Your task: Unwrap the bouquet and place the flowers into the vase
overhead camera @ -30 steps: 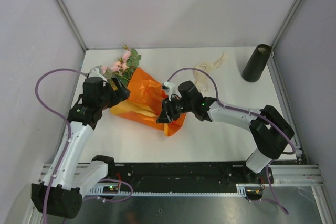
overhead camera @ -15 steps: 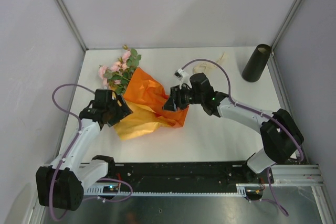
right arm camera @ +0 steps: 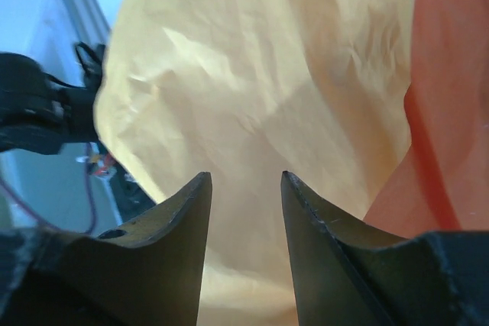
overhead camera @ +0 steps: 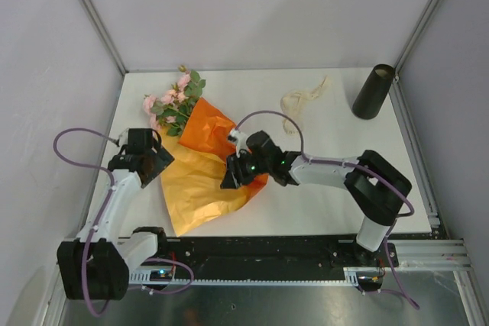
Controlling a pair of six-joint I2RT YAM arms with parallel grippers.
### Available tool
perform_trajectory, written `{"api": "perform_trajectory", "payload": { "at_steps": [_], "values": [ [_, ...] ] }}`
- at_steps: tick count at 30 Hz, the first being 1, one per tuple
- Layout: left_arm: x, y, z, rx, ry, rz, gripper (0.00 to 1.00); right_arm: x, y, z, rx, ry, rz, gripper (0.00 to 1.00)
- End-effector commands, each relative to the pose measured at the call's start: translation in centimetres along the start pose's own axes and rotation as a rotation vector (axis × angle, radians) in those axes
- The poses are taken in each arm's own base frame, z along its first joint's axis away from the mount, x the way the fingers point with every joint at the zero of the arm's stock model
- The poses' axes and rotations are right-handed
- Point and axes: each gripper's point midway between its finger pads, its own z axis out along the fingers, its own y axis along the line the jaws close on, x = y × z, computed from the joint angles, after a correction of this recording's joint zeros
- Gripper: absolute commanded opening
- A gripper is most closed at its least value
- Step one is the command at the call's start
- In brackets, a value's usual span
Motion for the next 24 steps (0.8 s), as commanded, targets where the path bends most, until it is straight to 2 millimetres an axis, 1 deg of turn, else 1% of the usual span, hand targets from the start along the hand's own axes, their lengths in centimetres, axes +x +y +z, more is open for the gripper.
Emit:
{"api": "perform_trajectory", "payload": {
  "at_steps": [1, 3, 6, 8, 10, 12, 16, 20, 21, 24],
  "values": [
    [-1.4, 1.6, 1.3, -0.075, 0.021, -0.088, 0.85, 2.0, -3.0, 1.8, 0.169, -0.017, -0.115, 0.46],
    [-0.8, 2.3, 2.0, -0.098, 0.056, -0.102, 0.85, 2.0, -4.2, 1.5, 0.238, -0.030, -0.164, 0.46],
    [-0.4, 2.6, 2.6, -0.106, 0.082, -0.079, 0.87, 0.6, -3.9, 0.5, 0.265, -0.072, -0.242, 0.48],
    [-0.2, 2.2, 2.9, -0.085, 0.103, -0.051, 0.88, -0.7, -3.5, -0.1, 0.274, -0.106, -0.291, 0.51],
    [0.2, 1.5, 3.3, -0.052, 0.132, -0.032, 0.88, -1.8, -3.5, -0.6, 0.297, -0.127, -0.336, 0.54],
    [0.6, 0.8, 3.6, -0.013, 0.156, -0.017, 0.88, -2.6, -3.9, -0.8, 0.321, -0.134, -0.364, 0.56],
    [1.1, -0.1, 4.2, 0.037, 0.181, -0.015, 0.86, -4.2, -4.4, -0.7, 0.317, -0.165, -0.411, 0.58],
    [1.6, -1.5, 4.5, 0.112, 0.208, -0.023, 0.83, -6.3, -4.1, -0.3, 0.292, -0.211, -0.475, 0.62],
    [1.5, -1.8, 4.5, 0.127, 0.208, -0.024, 0.81, -6.7, -4.1, 0.0, 0.290, -0.213, -0.492, 0.63],
    [1.6, -2.1, 4.6, 0.147, 0.209, -0.025, 0.77, -7.2, -4.1, 1.1, 0.283, -0.200, -0.523, 0.64]
  ]
}}
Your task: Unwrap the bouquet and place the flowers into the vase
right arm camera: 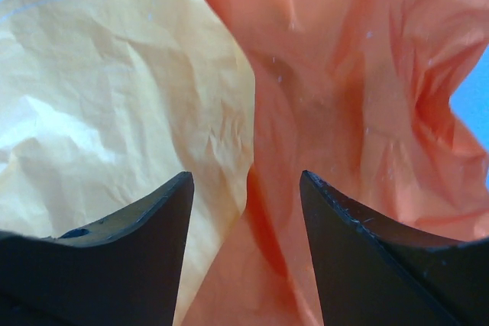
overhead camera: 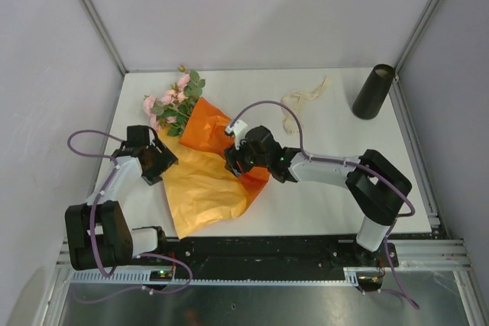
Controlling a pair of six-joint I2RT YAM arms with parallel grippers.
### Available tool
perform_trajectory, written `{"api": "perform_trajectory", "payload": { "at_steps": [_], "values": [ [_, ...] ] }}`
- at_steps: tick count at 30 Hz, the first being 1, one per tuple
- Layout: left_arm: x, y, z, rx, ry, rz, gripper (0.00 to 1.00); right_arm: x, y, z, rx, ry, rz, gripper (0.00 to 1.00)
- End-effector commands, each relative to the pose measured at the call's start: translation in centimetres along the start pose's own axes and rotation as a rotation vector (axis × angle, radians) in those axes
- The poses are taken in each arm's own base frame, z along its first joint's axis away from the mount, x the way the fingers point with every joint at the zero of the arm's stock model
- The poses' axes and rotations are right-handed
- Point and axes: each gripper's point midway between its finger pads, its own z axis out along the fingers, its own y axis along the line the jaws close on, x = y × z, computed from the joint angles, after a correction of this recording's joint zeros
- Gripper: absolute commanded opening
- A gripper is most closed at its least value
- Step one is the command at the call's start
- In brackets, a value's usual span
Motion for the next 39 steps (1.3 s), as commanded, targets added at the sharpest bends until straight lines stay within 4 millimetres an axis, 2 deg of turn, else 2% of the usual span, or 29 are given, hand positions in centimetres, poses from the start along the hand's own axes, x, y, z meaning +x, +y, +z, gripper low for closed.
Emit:
{"api": "perform_trajectory", "payload": {
  "at_steps": [1, 3, 9, 13, 20, 23, 24, 26, 28, 31, 34, 39],
  "values": [
    [-0.1, -1.3, 0.4, 0.081, 0.003, 0.018, 0.75, -4.0, 0.3, 1.9, -0.021, -0.098, -0.109, 0.64],
    [-0.1, -1.2, 0.6, 0.074, 0.007, 0.015, 0.70, -4.1, 0.3, 2.7, -0.018, -0.100, -0.126, 0.64],
    [-0.4, -0.7, 1.1, 0.035, -0.004, -0.009, 0.47, -4.4, 0.4, 5.4, 0.006, -0.099, -0.134, 0.61],
    [-0.7, -1.1, 1.2, 0.038, 0.001, -0.010, 0.33, -4.7, 0.0, 6.9, 0.053, -0.104, -0.141, 0.59],
    [-1.4, -1.0, 1.4, 0.017, -0.014, -0.009, 0.03, -5.1, -1.2, 8.9, 0.131, -0.123, -0.155, 0.51],
    [-1.8, -0.9, 1.5, 0.003, -0.027, -0.013, 0.01, -5.3, -1.9, 9.8, 0.150, -0.126, -0.152, 0.41],
    [-2.0, -0.8, 1.6, -0.001, -0.029, -0.017, 0.00, -5.7, -2.0, 10.1, 0.152, -0.132, -0.150, 0.34],
    [-2.6, -0.3, 1.7, -0.027, -0.049, -0.037, 0.00, -6.1, -2.2, 10.6, 0.150, -0.144, -0.148, 0.11],
    [-3.2, 0.3, 1.8, -0.048, -0.063, -0.065, 0.00, -6.9, -2.3, 11.2, 0.142, -0.167, -0.145, 0.03],
    [-4.5, 1.2, 1.9, -0.073, -0.083, -0.113, 0.00, -8.0, -2.1, 12.4, 0.068, -0.167, -0.073, 0.00],
    [-5.8, 2.2, 2.1, -0.095, -0.096, -0.160, 0.00, -9.3, -3.0, 13.1, 0.023, -0.179, 0.032, 0.00],
    [-7.3, 3.3, 2.0, -0.129, -0.127, -0.197, 0.00, -12.7, -4.7, 13.0, 0.022, -0.266, 0.114, 0.00]
  ]
}}
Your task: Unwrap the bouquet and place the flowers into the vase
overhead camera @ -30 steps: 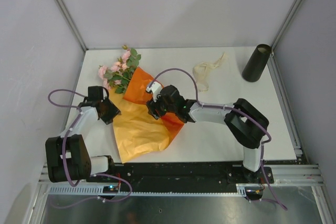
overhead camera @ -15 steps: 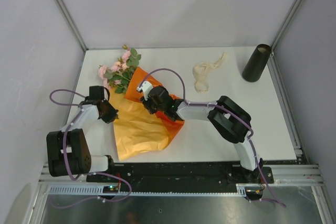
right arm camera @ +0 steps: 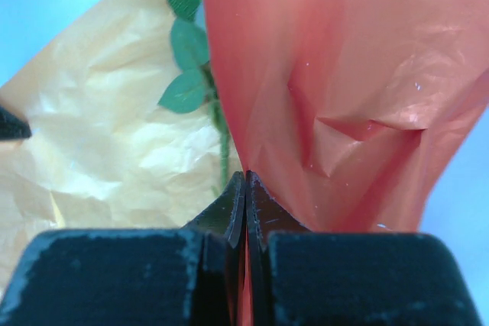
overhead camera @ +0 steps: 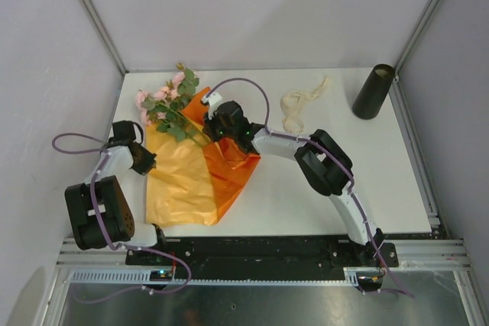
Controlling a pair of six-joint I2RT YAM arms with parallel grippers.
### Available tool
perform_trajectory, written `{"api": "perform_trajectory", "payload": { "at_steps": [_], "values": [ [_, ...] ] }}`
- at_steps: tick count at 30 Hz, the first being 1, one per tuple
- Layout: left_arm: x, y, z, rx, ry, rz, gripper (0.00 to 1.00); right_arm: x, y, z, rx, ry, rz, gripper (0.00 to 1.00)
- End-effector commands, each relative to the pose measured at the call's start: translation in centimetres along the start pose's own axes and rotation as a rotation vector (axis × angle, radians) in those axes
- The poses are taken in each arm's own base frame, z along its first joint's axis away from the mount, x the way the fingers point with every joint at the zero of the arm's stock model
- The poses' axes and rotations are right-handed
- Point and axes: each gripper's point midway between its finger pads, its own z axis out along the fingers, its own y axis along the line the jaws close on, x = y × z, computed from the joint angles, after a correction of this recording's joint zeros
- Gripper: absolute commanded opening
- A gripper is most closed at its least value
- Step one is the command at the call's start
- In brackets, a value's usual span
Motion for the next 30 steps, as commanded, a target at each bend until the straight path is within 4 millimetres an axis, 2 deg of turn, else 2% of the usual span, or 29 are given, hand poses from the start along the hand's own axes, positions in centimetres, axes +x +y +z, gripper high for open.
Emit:
{"api": "perform_trajectory", "payload": {
  "at_steps": [1, 2, 6, 10, 15, 18, 23, 28, 30],
  "values": [
    [-3.1, 0.0, -0.2, -0.021, -0.080, -0.055, 0.00, -5.4, -1.4, 0.3, 0.005, -0.139, 0.073, 0.00],
    [-3.2, 0.3, 0.0, -0.029, -0.078, -0.066, 0.00, -6.3, -2.1, 0.3, 0.026, -0.163, 0.070, 0.00],
    [-3.7, 1.5, 0.5, -0.055, -0.072, -0.128, 0.00, -9.1, -7.5, 0.0, 0.123, -0.222, 0.143, 0.00],
    [-4.0, 2.0, 0.8, -0.060, -0.065, -0.174, 0.00, -10.7, -13.2, -0.8, 0.203, -0.285, 0.265, 0.00],
    [-4.7, 1.8, 0.7, -0.056, -0.076, -0.174, 0.00, -10.6, -19.2, -1.7, 0.287, -0.312, 0.391, 0.00],
    [-4.7, 1.8, 0.8, -0.055, -0.072, -0.176, 0.00, -9.4, -22.2, -1.6, 0.328, -0.294, 0.457, 0.00],
    [-5.3, 1.2, 0.6, -0.033, -0.088, -0.187, 0.00, -8.0, -25.1, -0.6, 0.340, -0.271, 0.562, 0.00],
    [-5.3, 1.1, 0.3, -0.022, -0.095, -0.183, 0.01, -7.4, -26.6, -0.5, 0.340, -0.266, 0.643, 0.00],
    [-5.5, 0.9, -0.2, -0.010, -0.109, -0.178, 0.05, -7.3, -27.0, -0.7, 0.344, -0.251, 0.654, 0.01]
  ]
}}
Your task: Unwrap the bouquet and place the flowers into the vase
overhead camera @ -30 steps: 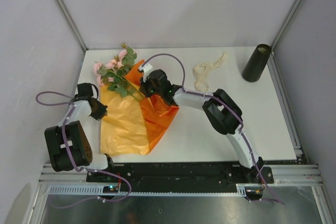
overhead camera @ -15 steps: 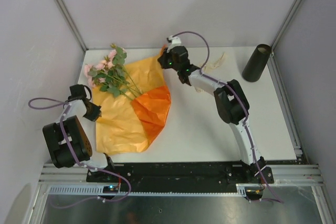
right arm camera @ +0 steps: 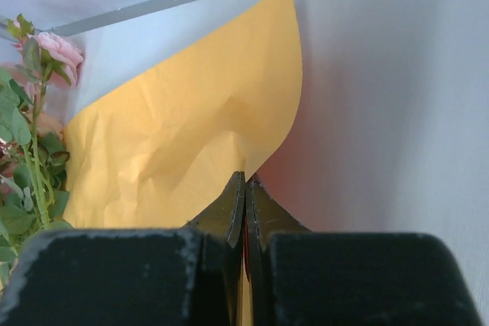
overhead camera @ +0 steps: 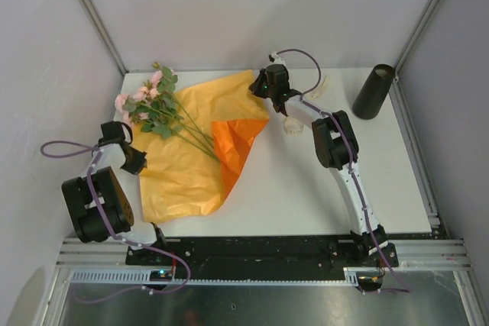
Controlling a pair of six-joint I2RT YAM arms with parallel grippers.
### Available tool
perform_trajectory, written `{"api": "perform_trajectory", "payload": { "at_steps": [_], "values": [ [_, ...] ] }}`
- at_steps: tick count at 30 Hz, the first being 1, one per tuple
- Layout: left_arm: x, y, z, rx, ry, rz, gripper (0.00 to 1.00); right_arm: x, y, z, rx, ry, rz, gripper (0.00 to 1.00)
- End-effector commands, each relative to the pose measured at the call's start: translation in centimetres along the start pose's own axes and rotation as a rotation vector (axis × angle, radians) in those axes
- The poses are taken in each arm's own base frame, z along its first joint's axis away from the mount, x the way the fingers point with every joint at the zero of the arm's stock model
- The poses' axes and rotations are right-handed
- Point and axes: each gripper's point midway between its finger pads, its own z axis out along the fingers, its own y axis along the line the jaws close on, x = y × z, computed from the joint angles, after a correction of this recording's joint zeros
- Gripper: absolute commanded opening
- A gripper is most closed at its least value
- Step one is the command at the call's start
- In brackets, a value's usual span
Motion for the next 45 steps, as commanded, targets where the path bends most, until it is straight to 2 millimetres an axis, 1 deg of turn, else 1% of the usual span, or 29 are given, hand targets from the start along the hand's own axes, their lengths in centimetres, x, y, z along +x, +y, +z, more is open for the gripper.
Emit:
{"api": "perform_trajectory", "payload": {
  "at_steps": [1, 2, 3, 4, 5, 6, 7, 8, 9, 11, 14, 16, 17, 18, 19, 20, 21, 22, 24, 26, 28, 30, 32, 34, 36, 39, 41, 44, 45],
  "values": [
    [-2.3, -1.6, -1.7, 0.066, -0.080, -0.022, 0.10, -3.0, 1.5, -0.3, -0.035, -0.019, 0.061, 0.04],
    [-2.6, -1.9, -2.2, 0.080, -0.093, -0.020, 0.20, -3.3, 1.5, -0.5, -0.035, -0.014, 0.060, 0.07],
    [-2.8, -2.1, -2.7, 0.094, -0.105, -0.021, 0.31, -4.0, 1.6, -1.0, -0.036, -0.014, 0.058, 0.13],
    [-3.0, -2.2, -3.4, 0.108, -0.123, -0.024, 0.44, -4.3, 1.6, -1.4, -0.034, -0.011, 0.056, 0.18],
    [-3.2, -2.4, -4.0, 0.122, -0.140, -0.029, 0.54, -5.2, 1.8, -2.1, -0.039, -0.016, 0.052, 0.23],
    [-3.5, -2.6, -4.8, 0.143, -0.158, -0.033, 0.62, -5.8, 1.7, -2.7, -0.040, -0.016, 0.051, 0.27],
    [-3.6, -2.9, -5.4, 0.160, -0.172, -0.031, 0.68, -6.8, 2.1, -3.6, -0.057, -0.018, 0.045, 0.32],
    [-3.7, -3.4, -6.2, 0.189, -0.183, -0.020, 0.71, -7.2, 2.0, -4.2, -0.064, -0.014, 0.042, 0.35],
    [-3.8, -4.0, -7.0, 0.219, -0.194, 0.006, 0.73, -8.0, 2.3, -5.1, -0.082, -0.015, 0.036, 0.39],
    [-3.6, -5.8, -8.6, 0.293, -0.199, 0.084, 0.77, -8.7, 2.1, -6.5, -0.087, 0.004, 0.026, 0.45],
    [-2.2, -8.9, -11.3, 0.418, -0.185, 0.204, 0.79, -9.6, 2.3, -9.0, -0.074, 0.033, 0.002, 0.51],
    [-1.1, -10.6, -13.2, 0.492, -0.183, 0.279, 0.79, -9.6, 2.6, -10.8, -0.061, 0.064, -0.018, 0.54],
    [-0.7, -11.2, -14.0, 0.518, -0.190, 0.314, 0.79, -9.1, 2.6, -11.8, -0.053, 0.093, -0.023, 0.58],
    [-0.1, -11.7, -14.9, 0.537, -0.202, 0.350, 0.79, -9.3, 3.0, -13.0, -0.051, 0.104, -0.029, 0.62],
    [0.2, -11.9, -15.5, 0.540, -0.218, 0.374, 0.80, -8.4, 2.7, -13.9, -0.039, 0.133, -0.035, 0.65],
    [0.7, -12.2, -16.2, 0.554, -0.229, 0.398, 0.80, -8.5, 3.3, -15.1, -0.044, 0.134, -0.047, 0.67],
    [1.2, -12.4, -16.6, 0.565, -0.231, 0.411, 0.81, -7.7, 3.3, -15.9, -0.041, 0.147, -0.062, 0.68],
    [1.8, -12.7, -16.8, 0.578, -0.220, 0.424, 0.81, -7.6, 3.9, -16.9, -0.056, 0.143, -0.079, 0.68],
    [2.9, -13.2, -16.5, 0.596, -0.174, 0.444, 0.80, -6.6, 4.8, -18.3, -0.088, 0.150, -0.089, 0.66],
    [4.4, -13.9, -15.5, 0.604, -0.109, 0.476, 0.79, -5.7, 5.9, -18.9, -0.138, 0.162, -0.064, 0.57],
    [5.9, -14.5, -14.4, 0.604, -0.052, 0.514, 0.76, -4.8, 7.1, -18.9, -0.193, 0.176, -0.033, 0.41],
    [7.1, -15.1, -13.4, 0.592, -0.013, 0.548, 0.75, -3.9, 8.3, -18.4, -0.250, 0.194, -0.009, 0.32],
    [8.1, -15.4, -12.4, 0.580, 0.018, 0.563, 0.73, -2.8, 9.2, -17.6, -0.291, 0.219, 0.011, 0.28],
    [9.2, -15.9, -11.6, 0.580, 0.059, 0.574, 0.71, -1.4, 9.2, -16.4, -0.299, 0.255, 0.029, 0.27],
    [10.4, -16.6, -11.2, 0.591, 0.098, 0.597, 0.68, -0.1, 8.3, -15.1, -0.285, 0.286, 0.055, 0.26],
    [12.0, -17.2, -10.2, 0.579, 0.144, 0.630, 0.66, 1.5, 6.3, -13.2, -0.247, 0.323, 0.102, 0.24],
    [13.0, -17.5, -9.7, 0.579, 0.179, 0.646, 0.65, 2.1, 5.0, -12.1, -0.218, 0.330, 0.125, 0.23],
    [15.0, -18.5, -9.8, 0.626, 0.221, 0.693, 0.65, 2.6, 3.0, -10.8, -0.176, 0.338, 0.147, 0.23],
    [15.8, -18.9, -10.2, 0.650, 0.232, 0.716, 0.65, 3.2, 2.0, -10.4, -0.154, 0.350, 0.151, 0.23]
  ]
}}
